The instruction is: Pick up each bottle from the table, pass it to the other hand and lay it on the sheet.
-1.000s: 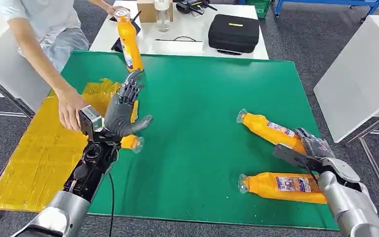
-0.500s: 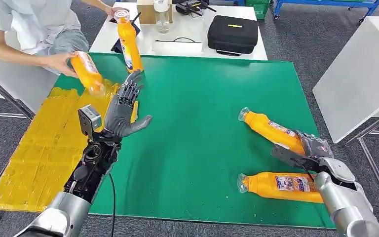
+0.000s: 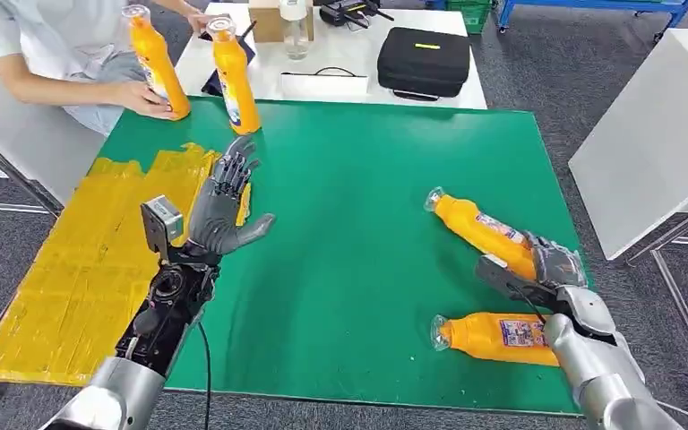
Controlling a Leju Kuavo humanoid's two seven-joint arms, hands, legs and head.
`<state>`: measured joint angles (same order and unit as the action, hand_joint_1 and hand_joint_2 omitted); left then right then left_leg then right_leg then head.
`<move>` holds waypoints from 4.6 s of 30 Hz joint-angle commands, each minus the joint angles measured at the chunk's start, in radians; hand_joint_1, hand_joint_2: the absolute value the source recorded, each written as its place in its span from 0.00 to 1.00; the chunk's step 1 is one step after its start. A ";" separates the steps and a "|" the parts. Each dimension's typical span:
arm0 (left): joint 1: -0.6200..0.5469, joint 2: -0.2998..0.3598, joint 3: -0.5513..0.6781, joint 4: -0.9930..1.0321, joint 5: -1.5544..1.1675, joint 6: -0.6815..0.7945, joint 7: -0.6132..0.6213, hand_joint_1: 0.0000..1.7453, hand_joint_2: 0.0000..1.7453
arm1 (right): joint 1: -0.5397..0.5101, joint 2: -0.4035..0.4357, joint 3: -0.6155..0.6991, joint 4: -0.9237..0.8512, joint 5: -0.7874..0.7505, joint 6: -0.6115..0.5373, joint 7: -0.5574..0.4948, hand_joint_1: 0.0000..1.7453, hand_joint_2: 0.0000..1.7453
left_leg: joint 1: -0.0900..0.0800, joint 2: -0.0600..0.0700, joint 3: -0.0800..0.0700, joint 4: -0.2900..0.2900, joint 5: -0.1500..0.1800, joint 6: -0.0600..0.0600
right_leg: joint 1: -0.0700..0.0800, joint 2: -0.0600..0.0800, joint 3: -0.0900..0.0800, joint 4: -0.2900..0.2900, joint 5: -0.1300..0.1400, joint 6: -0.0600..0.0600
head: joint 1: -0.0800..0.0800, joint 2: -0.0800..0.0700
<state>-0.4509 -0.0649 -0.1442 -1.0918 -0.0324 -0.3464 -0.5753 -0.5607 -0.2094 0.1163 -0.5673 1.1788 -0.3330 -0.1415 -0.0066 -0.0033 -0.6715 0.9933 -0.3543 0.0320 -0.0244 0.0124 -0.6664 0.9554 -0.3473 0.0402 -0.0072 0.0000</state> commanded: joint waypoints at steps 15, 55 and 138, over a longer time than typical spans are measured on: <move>-0.075 -0.017 -0.075 0.071 0.097 -0.045 0.175 0.00 1.00 | 0.015 0.230 -0.074 -0.286 -0.356 -0.257 -0.219 1.00 1.00 | 0.001 0.001 0.003 0.002 -0.003 -0.003 | 0.001 0.000 0.001 0.002 -0.003 -0.003 | 0.000 0.000; -0.181 -0.027 -0.251 0.143 0.405 0.074 0.354 0.00 1.00 | -0.065 0.418 0.369 -0.114 -0.784 0.038 -0.441 1.00 1.00 | 0.001 0.001 0.000 0.000 -0.002 -0.003 | 0.001 0.001 -0.001 0.001 -0.002 -0.002 | 0.000 0.000; -0.552 0.241 -0.705 0.637 -1.538 0.927 0.863 1.00 1.00 | 0.339 0.122 0.184 -0.867 -0.663 -0.222 -0.370 0.00 1.00 | 0.001 -0.006 -0.003 0.001 -0.001 -0.003 | 0.001 -0.007 -0.004 0.002 -0.004 -0.003 | 0.000 0.000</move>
<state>-0.7469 0.0537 -0.2930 -0.9192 -1.5497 0.6559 0.0826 -0.2263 -0.0652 0.3586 -1.3648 0.4997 -0.5676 -0.5116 -0.0064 -0.0026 -0.6786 0.9934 -0.3540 0.0312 -0.0245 0.0127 -0.6763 0.9555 -0.3473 0.0399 -0.0072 0.0000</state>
